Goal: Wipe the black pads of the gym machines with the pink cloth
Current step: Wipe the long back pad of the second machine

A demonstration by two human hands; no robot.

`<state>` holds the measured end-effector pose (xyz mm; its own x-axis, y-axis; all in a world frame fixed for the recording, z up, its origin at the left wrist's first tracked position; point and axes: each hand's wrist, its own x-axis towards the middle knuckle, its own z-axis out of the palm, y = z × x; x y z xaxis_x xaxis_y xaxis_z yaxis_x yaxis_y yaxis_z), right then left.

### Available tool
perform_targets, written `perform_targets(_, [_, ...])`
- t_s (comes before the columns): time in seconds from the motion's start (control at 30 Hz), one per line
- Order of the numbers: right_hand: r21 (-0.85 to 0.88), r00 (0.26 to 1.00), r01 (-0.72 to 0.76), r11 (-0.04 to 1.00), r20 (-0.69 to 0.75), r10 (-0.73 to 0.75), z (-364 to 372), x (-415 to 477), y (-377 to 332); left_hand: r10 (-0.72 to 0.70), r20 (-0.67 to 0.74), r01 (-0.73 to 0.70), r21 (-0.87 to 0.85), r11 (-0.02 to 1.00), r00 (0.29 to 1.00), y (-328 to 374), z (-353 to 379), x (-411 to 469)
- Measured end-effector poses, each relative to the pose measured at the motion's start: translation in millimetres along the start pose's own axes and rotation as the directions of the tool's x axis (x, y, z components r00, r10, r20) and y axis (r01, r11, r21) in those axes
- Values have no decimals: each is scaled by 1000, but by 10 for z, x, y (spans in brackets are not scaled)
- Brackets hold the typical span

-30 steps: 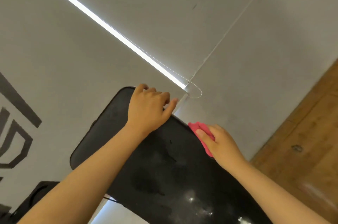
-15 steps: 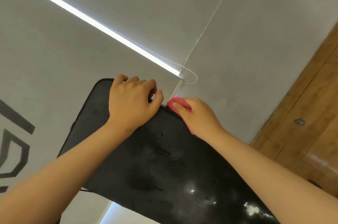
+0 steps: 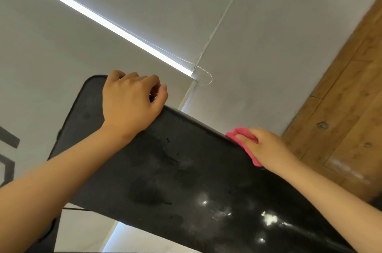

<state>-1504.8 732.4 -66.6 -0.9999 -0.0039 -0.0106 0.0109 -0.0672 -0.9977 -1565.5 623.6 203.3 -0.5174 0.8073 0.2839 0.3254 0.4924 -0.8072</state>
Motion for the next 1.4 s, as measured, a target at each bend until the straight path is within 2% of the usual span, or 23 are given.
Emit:
perform_targets(0.07, [-49, 1000, 21, 999, -18, -22, 6, -11, -32, 1, -8, -1, 1, 1000, 1000, -5, 5, -4])
perform_targets(0.27, [-16, 998, 58, 998, 8, -58, -4, -48, -85, 3, -26, -3, -8, 1000, 1000, -7, 20, 0])
perform_targets(0.37, [121, 996, 76, 990, -55, -70, -67, 43, -232, 5, -42, -6, -5, 1000, 999, -15, 43, -16])
perform_targets(0.47, [241, 978, 188, 952, -139, -158, -42, 178, -553, 3, -47, -3, -12, 1000, 999, -12, 37, -6])
perform_targets(0.57, [175, 971, 238, 955, -41, -234, 98, 262, -737, 2, -50, -4, -46, 999, 999, -1, 15, 5])
perform_targets(0.67, [248, 983, 163, 955, 38, -178, 137, 261, -595, 40, -44, -44, -97, 994, 998, -22, -7, 8])
perform_targets(0.77, [259, 992, 110, 960, 30, -122, 94, 202, -348, 78, -28, -82, -165, 983, 997, -34, -32, 9])
perform_targets(1.0, [94, 998, -53, 994, 28, 51, -107, -139, 403, 145, 14, -138, -211, 968, 989, -54, -86, 32])
perform_targets(1.1, [-4, 998, -62, 998, -26, 62, -91, -181, 529, 133, 81, -122, -129, 984, 988, -29, -109, 38])
perform_targets(1.2, [-120, 995, -39, 992, -96, 27, -64, -211, 525, 73, 114, -73, -9, 997, 991, 349, -46, -19])
perform_targets(1.3, [5, 998, -7, 1000, -56, 8, -53, -326, 504, 118, 180, -106, -73, 992, 977, 1031, 101, -267])
perform_targets(1.4, [40, 996, 61, 997, -67, -58, -36, -407, 526, 172, 180, -147, -145, 979, 968, 1497, 257, -508])
